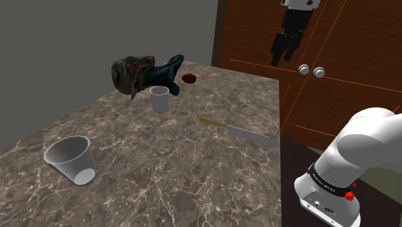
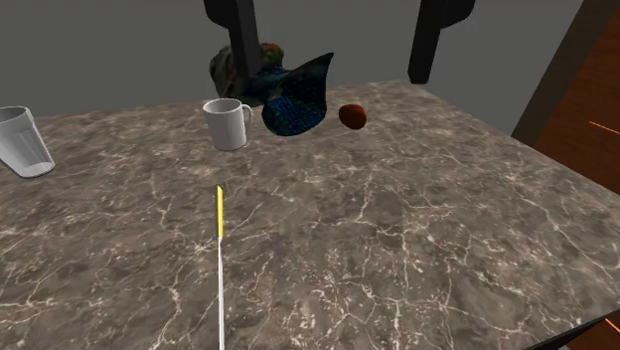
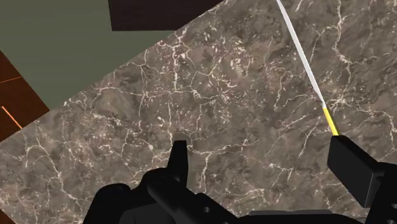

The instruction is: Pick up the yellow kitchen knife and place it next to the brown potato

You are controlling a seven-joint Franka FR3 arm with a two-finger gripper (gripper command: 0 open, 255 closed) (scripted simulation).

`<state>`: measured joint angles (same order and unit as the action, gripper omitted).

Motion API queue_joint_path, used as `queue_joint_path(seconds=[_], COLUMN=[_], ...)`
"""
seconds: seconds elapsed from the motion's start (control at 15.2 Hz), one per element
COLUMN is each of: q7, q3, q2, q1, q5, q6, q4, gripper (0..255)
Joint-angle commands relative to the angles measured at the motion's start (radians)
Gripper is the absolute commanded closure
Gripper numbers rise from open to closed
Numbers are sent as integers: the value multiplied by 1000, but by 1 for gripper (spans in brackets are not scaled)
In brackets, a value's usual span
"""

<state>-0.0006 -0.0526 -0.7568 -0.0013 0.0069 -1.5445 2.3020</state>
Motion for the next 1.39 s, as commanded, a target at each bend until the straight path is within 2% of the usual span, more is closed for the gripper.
queue_joint_path(seconds=[0.0, 0.66, 1.32], q7=[0, -113, -243], q3=[0, -34, -86], q2=[0, 82, 286], q1=[0, 110, 235], q5=[0, 79, 176], q6=[0, -306, -640], q4=[0, 238, 379], gripper=[0, 0, 0])
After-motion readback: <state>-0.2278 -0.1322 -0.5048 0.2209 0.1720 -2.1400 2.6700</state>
